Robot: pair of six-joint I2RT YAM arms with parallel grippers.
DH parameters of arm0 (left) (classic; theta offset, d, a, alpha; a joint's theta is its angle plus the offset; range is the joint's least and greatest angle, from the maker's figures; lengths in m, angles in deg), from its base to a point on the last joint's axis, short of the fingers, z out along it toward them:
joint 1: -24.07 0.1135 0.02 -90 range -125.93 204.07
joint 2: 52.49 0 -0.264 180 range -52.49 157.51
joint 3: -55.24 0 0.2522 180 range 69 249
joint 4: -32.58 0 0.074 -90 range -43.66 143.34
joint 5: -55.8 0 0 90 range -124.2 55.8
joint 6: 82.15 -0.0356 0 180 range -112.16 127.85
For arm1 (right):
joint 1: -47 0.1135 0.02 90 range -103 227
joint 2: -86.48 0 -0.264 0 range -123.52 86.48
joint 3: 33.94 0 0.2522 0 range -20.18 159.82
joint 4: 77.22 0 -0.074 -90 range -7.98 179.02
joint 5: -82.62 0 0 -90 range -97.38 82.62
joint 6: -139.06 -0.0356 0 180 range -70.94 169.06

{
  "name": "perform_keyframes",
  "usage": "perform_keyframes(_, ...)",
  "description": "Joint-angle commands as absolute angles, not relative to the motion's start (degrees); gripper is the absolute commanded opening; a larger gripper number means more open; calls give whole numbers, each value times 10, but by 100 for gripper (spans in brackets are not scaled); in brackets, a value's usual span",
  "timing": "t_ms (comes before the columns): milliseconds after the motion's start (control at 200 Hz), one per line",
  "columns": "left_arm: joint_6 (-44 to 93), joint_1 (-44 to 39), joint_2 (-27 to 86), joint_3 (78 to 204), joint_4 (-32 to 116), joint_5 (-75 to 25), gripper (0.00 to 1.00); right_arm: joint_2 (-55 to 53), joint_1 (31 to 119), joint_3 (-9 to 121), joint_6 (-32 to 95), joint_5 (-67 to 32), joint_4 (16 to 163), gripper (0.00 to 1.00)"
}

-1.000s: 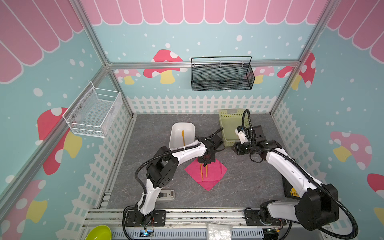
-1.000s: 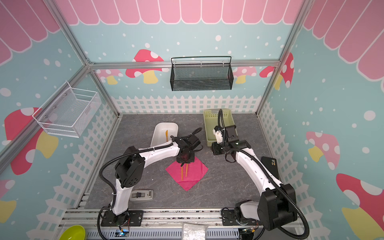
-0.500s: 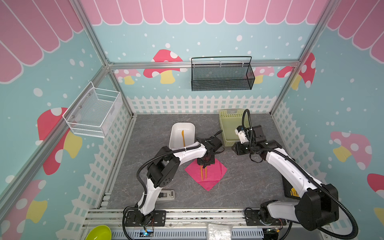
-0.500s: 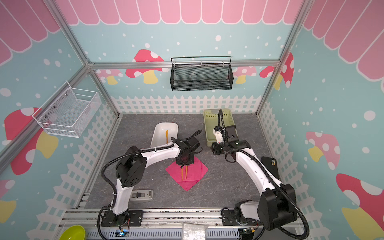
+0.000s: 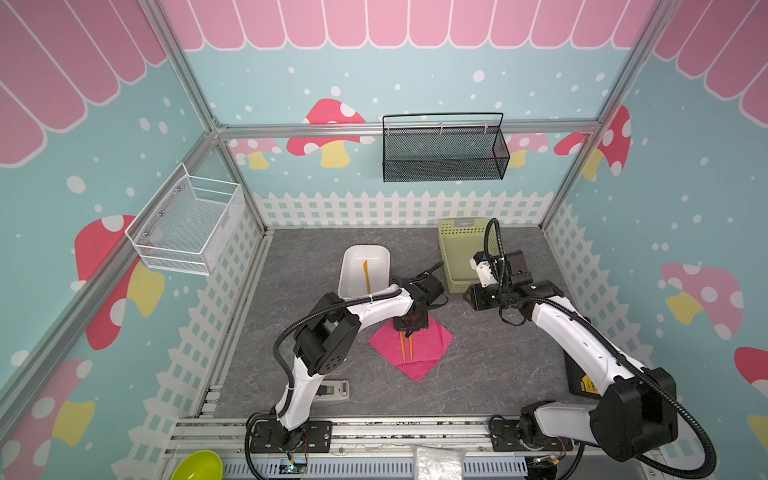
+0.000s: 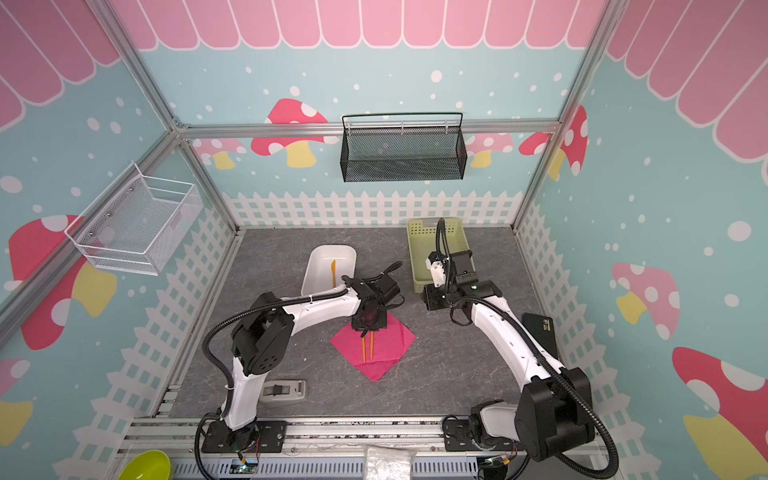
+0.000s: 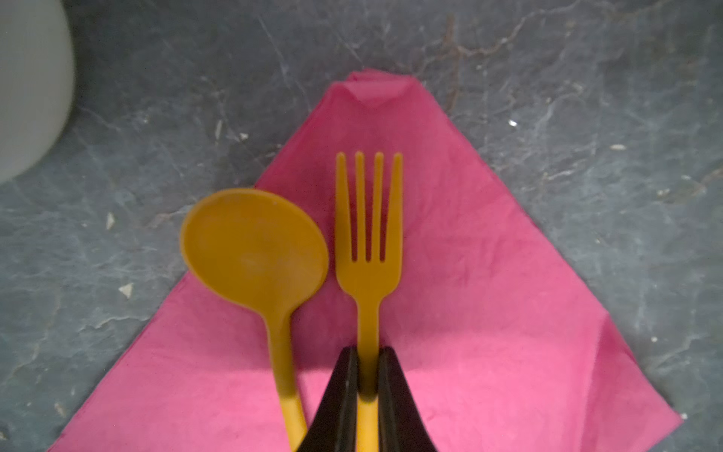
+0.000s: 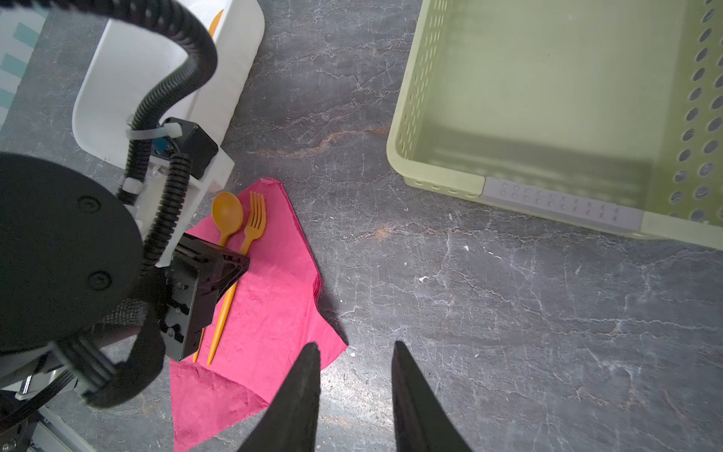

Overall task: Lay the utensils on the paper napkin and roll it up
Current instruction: 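Lower the fork onto the napkin beside the spoon with the left gripper, then open the left gripper and lift it off the fork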

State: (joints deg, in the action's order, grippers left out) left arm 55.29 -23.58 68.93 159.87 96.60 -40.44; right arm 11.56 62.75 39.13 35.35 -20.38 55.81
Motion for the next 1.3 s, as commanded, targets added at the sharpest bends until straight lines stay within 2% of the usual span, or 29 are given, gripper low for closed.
perform_keyframes(0,570,-239,672,1593,963,-423,15,125,625,384,365,-208,557,34)
perform_keyframes(310,579,-240,673,1591,962,-422,18,121,625,384,364,-212,558,34)
perform_keyframes(1296,598,-246,655,1584,963,-419,12,124,625,382,366,-212,559,34)
